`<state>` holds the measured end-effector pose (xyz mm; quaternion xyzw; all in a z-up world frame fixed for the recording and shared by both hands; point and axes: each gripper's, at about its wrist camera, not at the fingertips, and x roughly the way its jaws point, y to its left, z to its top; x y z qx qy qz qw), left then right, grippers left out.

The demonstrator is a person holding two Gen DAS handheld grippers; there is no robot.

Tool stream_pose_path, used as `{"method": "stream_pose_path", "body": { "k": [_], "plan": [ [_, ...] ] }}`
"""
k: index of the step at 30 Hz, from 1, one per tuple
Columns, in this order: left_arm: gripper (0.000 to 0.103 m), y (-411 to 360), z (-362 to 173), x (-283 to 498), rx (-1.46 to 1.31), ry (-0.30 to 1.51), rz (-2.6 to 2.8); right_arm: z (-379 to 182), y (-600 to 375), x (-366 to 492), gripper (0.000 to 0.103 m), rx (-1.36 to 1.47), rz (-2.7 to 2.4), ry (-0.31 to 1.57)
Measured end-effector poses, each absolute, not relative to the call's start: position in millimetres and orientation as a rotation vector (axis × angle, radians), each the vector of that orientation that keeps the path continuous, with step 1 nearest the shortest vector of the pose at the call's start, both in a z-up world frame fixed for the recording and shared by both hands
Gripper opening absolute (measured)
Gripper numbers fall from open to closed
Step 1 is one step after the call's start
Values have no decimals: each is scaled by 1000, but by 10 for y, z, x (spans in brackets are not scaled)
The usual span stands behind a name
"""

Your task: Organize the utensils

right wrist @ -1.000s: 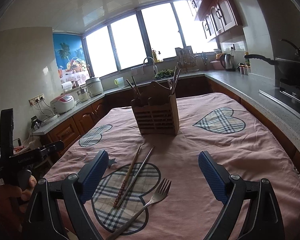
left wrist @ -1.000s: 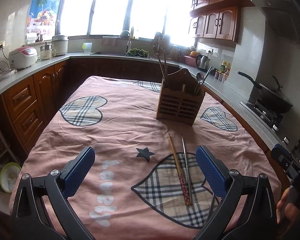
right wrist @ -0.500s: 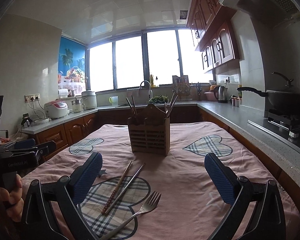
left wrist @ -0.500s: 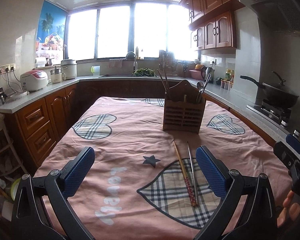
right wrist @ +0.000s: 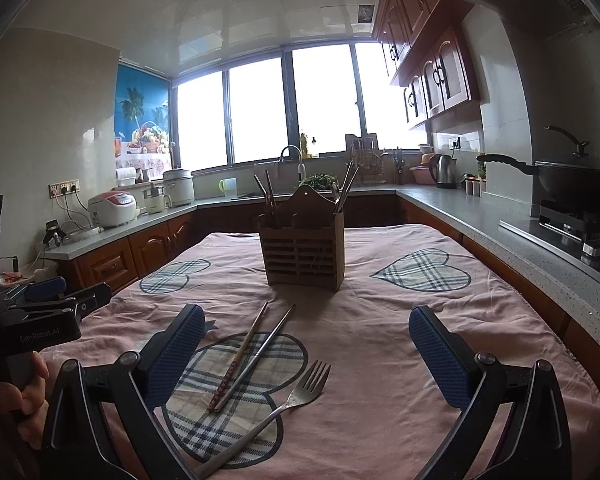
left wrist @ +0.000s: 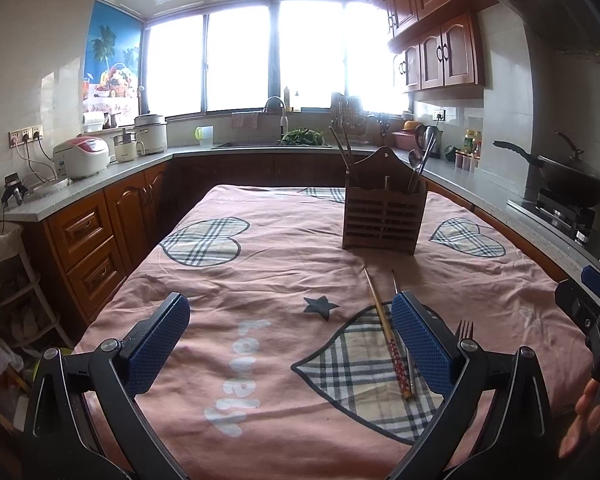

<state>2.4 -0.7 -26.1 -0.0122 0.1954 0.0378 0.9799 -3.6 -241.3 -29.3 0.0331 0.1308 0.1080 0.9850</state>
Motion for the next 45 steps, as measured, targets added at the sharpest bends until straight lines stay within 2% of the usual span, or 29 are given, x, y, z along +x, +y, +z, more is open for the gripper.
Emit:
{"method": "stream_pose_path", "body": {
  "k": [45],
  "plan": [
    [103, -43, -187, -59, -22, 362, 67, -211, -2442, -96, 103, 93, 219, 238]
  ]
}}
